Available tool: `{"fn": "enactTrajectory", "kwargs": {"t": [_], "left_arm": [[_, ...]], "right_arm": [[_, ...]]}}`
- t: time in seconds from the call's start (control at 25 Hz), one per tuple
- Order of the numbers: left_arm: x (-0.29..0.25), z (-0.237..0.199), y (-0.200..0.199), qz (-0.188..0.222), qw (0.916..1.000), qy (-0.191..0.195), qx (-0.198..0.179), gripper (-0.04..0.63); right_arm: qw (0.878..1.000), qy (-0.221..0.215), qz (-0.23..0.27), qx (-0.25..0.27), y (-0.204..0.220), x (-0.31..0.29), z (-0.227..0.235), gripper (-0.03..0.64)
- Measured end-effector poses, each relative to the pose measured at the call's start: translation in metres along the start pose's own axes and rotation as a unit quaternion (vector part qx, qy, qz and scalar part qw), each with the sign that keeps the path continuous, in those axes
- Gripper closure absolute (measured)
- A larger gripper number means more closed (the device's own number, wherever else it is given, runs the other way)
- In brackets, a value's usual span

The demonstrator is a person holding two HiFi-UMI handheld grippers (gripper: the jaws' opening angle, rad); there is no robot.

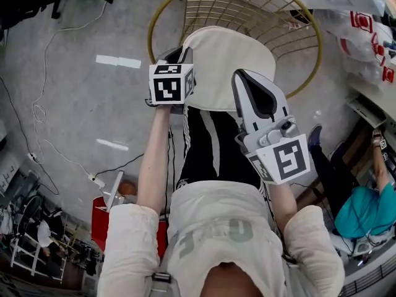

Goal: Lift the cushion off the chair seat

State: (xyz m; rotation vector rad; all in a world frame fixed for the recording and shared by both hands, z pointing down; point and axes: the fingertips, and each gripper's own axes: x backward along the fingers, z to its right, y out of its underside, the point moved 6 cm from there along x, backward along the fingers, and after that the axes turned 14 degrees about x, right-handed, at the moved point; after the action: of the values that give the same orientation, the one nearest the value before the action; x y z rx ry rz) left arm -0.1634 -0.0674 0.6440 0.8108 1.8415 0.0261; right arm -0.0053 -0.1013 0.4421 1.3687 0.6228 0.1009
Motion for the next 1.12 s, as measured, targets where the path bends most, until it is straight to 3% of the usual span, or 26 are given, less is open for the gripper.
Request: {"fn": "enactTrajectory", "kwargs": {"t": [0.24, 0.4, 0.72, 0.96, 1.12], "left_arm": [[0.043, 0.045, -0.01, 0.016, 0.9984, 0.049, -0.022, 0.545], [0.075, 0.076, -0.006, 0.031, 0.9954, 0.089, -0.013, 0.552], [0.132, 0.142, 0.004, 0.059, 0.9803, 0.188, 0.01, 0.56], [0.186, 0.182, -0.021, 0.117, 0.9654, 0.228, -0.048, 0.561], [0.233, 0.197, -0.053, 0.18, 0.948, 0.243, -0.099, 0.561]], "right_arm": [[0.999, 0.013, 0.03, 0.022, -0.044, 0.024, -0.011, 0.599], [0.998, 0.027, 0.046, 0.032, -0.068, 0.047, -0.013, 0.599], [0.994, 0.072, 0.07, 0.05, -0.092, 0.092, -0.006, 0.599], [0.986, 0.132, 0.092, 0.053, -0.108, 0.13, 0.006, 0.598], [0.977, 0.167, 0.118, 0.057, -0.123, 0.153, 0.011, 0.598]]}}
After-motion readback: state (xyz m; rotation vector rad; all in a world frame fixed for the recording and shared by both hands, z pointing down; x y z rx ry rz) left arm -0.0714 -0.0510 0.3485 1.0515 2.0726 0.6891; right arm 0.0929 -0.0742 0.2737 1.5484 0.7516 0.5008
